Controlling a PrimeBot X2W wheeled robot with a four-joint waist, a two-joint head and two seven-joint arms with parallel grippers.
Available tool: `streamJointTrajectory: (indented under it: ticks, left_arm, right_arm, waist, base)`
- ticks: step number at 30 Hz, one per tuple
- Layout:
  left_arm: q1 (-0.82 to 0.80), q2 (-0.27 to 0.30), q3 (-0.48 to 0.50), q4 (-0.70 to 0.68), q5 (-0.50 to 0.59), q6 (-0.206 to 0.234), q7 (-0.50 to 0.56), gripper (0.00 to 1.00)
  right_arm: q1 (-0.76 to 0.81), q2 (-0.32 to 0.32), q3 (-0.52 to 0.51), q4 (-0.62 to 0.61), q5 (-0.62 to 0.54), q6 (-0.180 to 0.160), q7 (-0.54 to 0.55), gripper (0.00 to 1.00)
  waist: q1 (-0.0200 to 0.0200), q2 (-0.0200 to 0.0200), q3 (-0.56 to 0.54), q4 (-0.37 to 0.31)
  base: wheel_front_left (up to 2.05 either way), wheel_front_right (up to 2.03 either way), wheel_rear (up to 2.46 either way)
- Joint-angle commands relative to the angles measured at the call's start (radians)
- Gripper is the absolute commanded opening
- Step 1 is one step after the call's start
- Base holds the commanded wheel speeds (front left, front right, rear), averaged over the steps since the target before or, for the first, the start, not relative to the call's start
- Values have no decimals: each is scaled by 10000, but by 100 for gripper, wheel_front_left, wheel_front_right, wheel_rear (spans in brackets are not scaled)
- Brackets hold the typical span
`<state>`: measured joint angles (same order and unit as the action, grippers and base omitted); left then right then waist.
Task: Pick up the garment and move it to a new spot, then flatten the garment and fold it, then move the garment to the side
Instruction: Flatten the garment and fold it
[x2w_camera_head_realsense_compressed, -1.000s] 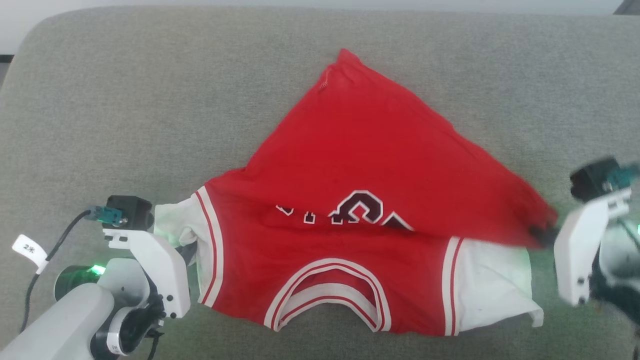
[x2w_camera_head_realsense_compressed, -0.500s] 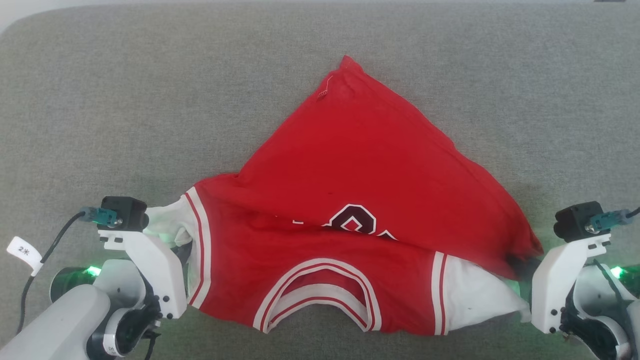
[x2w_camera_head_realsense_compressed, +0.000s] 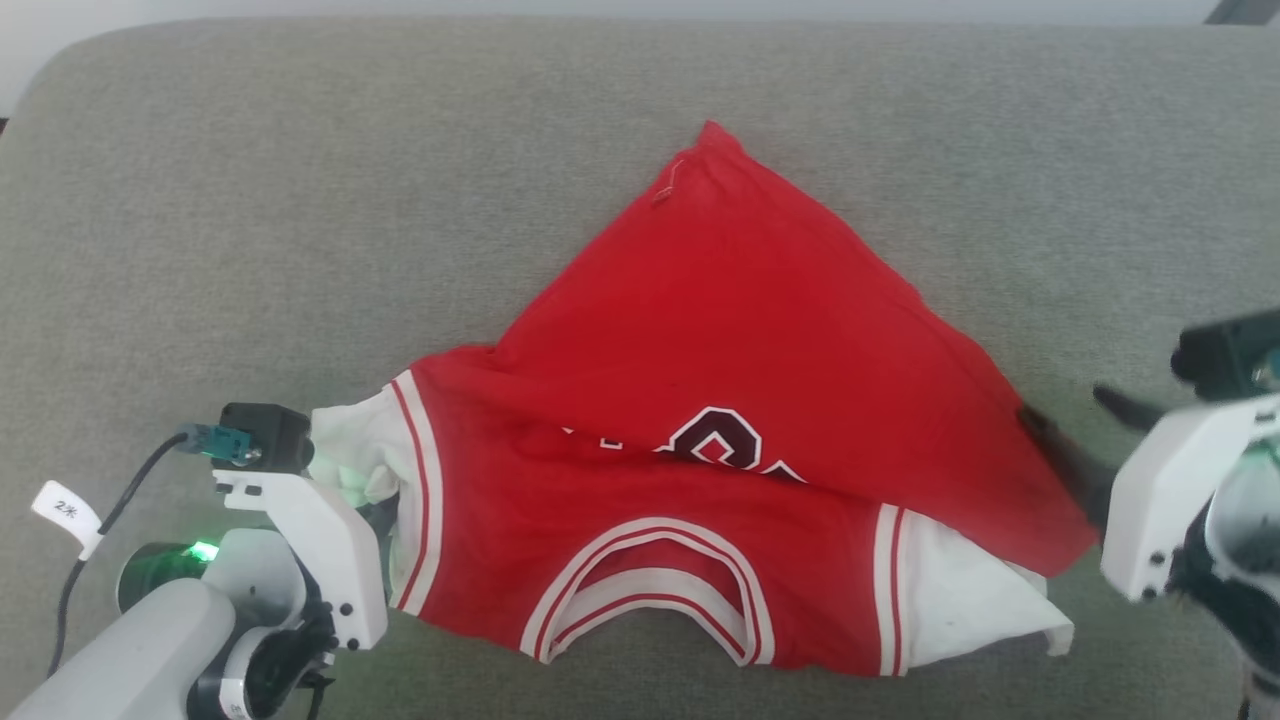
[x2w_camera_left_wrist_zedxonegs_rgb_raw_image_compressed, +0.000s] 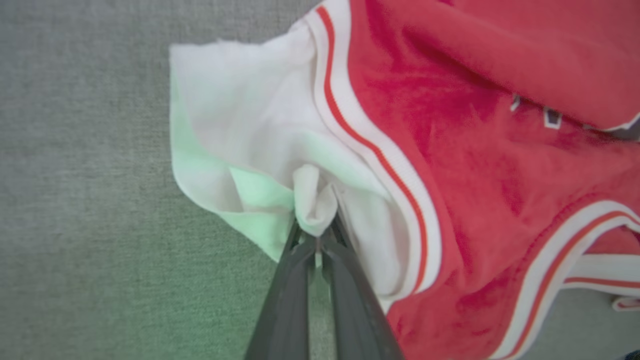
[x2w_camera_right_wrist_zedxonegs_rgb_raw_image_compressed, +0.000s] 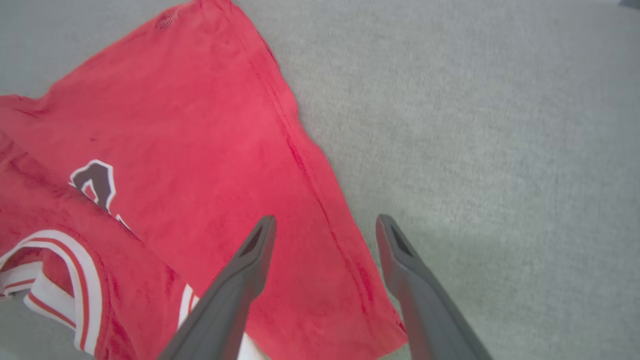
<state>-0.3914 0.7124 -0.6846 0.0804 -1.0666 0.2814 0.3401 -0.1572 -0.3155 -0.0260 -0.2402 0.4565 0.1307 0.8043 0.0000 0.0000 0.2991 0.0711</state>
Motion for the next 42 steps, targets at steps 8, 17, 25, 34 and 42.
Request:
streamJointTrajectory:
  ticks: [8,17,25,34,42]
  left_arm:
    - [-237,-309,-196,-105,146,-32,-17,0]
    - [-963,-1212,-731,169,493,-443,31,0]
    - [-1504,-2094,-1143,892,605,-968,-129,0]
    - [-1814,-2747,-1348,1649,603,-1430,-387,0]
    - [-1997,-2982,-1296,2436,498,-1675,-587,0]
  right_arm:
    - [-2327,-213,604,672,-48,1,222,100]
    - [-5662,-963,2448,3939,383,2,-299,100]
    - [-7905,-1464,4359,6849,871,1,-297,100]
    - [-9035,-1769,6134,9121,1540,1,612,100]
    - [-9105,-2111,7309,10228,2179,-1,1000,0]
  waist:
    - [0,0,230,595]
    - [0,0,805,1992]
    - [0,0,1255,3231]
    - [0,0,1627,3975]
    - [0,0,1673,4014]
  base:
    - [0,0,0]
    - [0,0,0]
    - [0,0,0]
    - [0,0,0]
    - [0,0,0]
